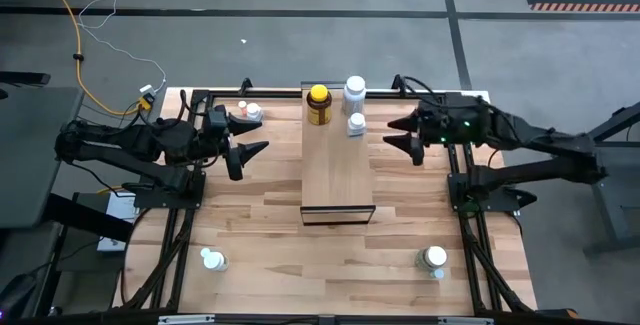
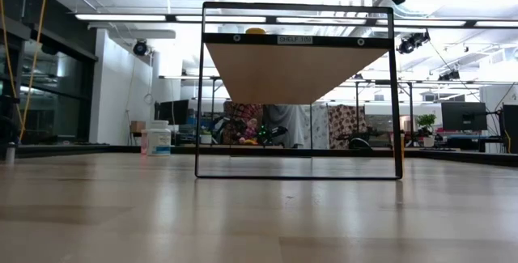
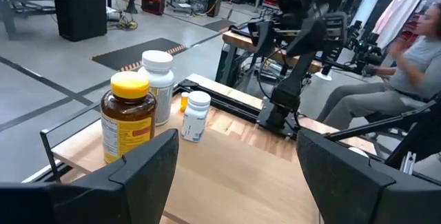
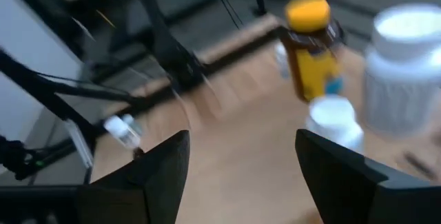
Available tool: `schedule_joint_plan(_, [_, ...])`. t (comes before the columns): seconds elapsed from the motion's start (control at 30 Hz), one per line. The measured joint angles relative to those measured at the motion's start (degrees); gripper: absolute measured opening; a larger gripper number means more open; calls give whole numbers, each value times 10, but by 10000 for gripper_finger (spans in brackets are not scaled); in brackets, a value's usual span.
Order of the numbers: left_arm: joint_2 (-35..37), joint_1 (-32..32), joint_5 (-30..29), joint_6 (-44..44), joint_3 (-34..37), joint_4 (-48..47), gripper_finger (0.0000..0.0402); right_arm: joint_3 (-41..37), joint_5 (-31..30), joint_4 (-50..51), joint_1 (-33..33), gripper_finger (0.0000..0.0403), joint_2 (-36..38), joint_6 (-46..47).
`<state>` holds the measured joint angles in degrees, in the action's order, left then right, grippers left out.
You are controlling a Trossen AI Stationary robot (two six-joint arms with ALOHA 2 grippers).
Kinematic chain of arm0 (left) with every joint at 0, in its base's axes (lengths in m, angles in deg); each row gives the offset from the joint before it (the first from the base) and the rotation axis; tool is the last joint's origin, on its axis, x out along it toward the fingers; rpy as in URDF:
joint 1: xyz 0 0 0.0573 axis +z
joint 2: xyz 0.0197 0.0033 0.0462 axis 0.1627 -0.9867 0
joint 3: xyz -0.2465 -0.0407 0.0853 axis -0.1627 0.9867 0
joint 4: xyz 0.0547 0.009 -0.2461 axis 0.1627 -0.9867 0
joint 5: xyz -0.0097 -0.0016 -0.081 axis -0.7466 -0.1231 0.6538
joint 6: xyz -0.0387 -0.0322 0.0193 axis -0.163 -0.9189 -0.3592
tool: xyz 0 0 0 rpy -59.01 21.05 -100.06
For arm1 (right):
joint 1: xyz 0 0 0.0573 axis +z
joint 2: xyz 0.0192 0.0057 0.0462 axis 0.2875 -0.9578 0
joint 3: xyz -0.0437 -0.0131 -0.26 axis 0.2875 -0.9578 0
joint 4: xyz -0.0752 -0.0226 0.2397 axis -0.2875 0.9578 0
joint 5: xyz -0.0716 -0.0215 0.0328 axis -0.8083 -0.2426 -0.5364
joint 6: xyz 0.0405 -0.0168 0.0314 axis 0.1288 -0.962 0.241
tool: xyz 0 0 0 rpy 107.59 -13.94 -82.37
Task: Pick and place medicine bottles onto shelf by color
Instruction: Put the white blue pill bottle on the shelf
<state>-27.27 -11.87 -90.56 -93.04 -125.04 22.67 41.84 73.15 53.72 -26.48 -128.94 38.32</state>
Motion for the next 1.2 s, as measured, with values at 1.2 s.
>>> schedule_joint_plan(1.2, [-196,355,100,-100,-64,-327,322,-61,-2,-87,21,255,23,-27])
